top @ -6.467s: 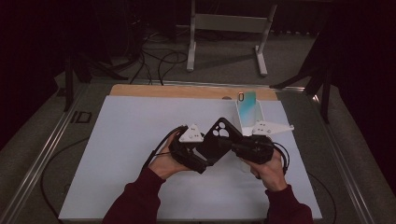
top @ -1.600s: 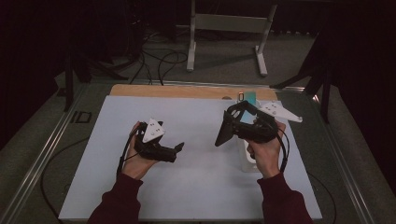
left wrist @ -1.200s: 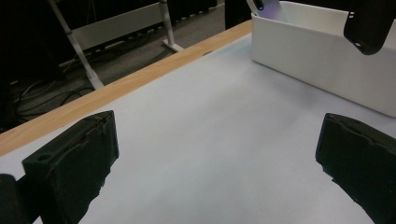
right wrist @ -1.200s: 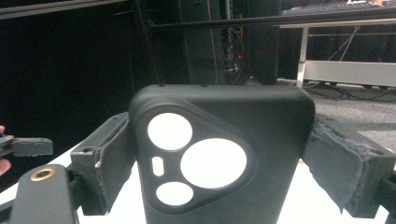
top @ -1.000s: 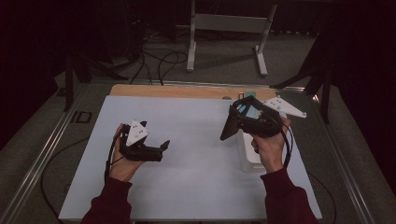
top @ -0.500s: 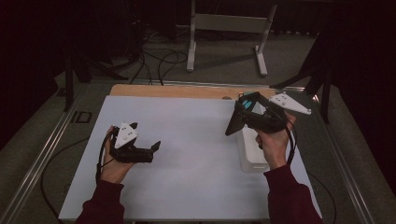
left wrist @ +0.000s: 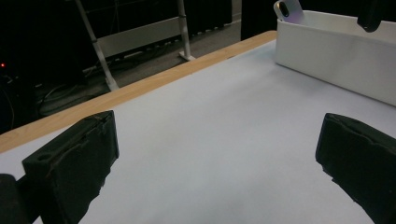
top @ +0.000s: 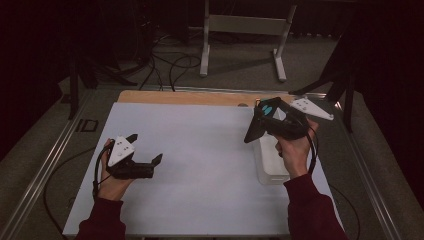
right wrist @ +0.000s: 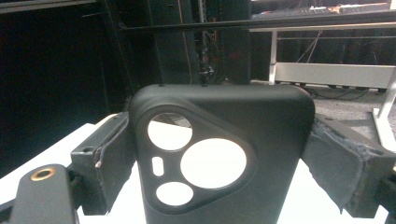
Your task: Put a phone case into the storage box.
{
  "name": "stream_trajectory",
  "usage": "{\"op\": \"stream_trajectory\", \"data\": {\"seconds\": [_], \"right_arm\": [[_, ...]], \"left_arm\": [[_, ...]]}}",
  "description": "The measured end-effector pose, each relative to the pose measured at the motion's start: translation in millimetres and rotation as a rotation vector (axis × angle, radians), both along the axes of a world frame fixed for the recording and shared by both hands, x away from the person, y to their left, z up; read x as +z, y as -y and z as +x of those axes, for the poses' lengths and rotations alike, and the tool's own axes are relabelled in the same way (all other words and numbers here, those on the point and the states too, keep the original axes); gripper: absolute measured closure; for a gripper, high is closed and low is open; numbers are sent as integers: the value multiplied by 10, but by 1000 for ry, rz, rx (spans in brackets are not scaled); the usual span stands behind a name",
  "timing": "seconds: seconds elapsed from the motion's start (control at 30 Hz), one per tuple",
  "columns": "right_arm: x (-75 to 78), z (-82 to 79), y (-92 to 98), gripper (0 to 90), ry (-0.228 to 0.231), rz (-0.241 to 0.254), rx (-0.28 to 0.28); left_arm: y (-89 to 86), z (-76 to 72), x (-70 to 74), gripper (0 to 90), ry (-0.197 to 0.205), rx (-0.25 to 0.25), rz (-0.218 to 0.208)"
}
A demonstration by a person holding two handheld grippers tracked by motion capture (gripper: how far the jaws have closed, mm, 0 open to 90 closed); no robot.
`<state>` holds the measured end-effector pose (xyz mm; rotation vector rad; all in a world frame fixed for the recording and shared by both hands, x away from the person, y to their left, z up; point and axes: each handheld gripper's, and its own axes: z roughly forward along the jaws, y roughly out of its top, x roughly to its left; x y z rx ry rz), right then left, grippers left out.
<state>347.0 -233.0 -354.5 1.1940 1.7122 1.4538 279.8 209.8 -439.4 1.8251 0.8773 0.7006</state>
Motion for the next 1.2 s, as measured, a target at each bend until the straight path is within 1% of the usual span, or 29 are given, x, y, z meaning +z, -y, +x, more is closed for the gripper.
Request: {"op": "stream_trajectory", "data": {"seconds": [0.07,0.23,0.37,0.43,0.57,0.6,0.67,0.8,0.87,0.93,1.2], "right_arm": [[5,17,8,135,-1,-5,-5],[21,45,40,135,5,-7,-21],[35,69,76,135,7,-8,-37],[40,83,87,136,5,-9,-44],[39,113,99,136,4,-11,-58],[35,124,102,136,4,-12,-62],[30,142,105,135,1,-15,-69],[35,168,114,135,-1,-16,-85],[46,180,127,136,2,-14,-89],[59,192,143,136,5,-16,-95],[39,256,205,135,1,-34,-136]], "left_arm": [[-59,-34,-16,0,4,2,-13],[-147,-101,-80,0,5,9,-18],[-242,-152,-153,0,0,30,-24],[-291,-184,-189,0,-3,40,-35],[-346,-229,-248,0,-4,52,-44],[-352,-239,-259,0,-4,53,-50],[-369,-264,-282,0,0,58,-49],[-388,-268,-301,0,-2,61,-44],[-409,-268,-321,0,-6,66,-53],[-419,-274,-333,0,-5,70,-54],[-444,-286,-340,0,-1,79,-62]]}}
